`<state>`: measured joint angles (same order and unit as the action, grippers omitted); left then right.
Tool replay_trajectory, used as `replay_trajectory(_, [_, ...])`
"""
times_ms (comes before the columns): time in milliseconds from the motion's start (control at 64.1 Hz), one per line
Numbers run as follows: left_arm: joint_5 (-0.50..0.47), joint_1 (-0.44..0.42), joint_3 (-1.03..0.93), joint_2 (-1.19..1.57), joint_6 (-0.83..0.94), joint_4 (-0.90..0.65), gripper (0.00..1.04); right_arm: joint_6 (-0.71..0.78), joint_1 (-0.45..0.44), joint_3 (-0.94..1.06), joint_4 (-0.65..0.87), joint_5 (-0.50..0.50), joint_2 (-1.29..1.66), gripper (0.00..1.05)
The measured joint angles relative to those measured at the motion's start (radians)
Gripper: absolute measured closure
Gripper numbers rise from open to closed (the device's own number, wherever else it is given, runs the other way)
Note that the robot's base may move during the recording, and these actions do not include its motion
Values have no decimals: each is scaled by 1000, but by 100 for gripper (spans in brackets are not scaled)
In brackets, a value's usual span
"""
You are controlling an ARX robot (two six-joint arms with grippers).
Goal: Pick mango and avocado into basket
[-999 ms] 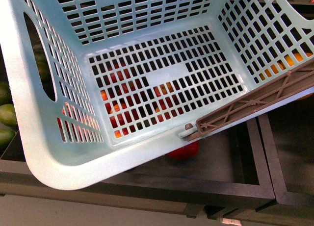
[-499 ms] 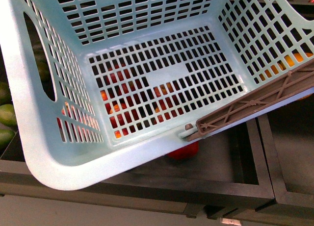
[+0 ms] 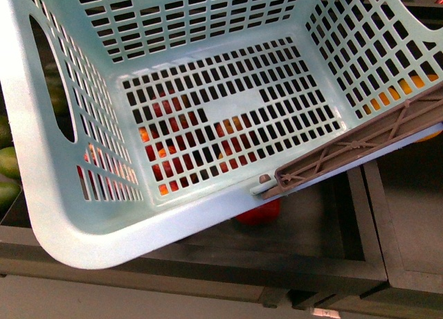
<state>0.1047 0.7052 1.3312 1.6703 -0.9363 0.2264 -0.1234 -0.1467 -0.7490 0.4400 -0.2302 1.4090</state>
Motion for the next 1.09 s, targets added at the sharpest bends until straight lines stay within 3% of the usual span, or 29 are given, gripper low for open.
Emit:
replay_trajectory(421, [-2, 0, 0, 0, 0, 0, 90, 1, 320, -27, 25, 131, 67, 48])
replay_trajectory(484, [-2, 0, 0, 0, 0, 0, 90, 8, 340, -25, 32, 135, 78, 38])
replay_trajectory(687, [5, 0, 0, 0, 5, 0, 90, -23, 346, -24, 61, 135, 82, 7])
replay_trajectory(983, [-6, -2, 0, 4, 0, 0, 90, -98, 206, 27, 68, 236, -56, 9])
replay_trajectory(1092, [2, 3, 0, 4, -2, 0, 90, 11, 206, 114, 246, 284, -69, 24])
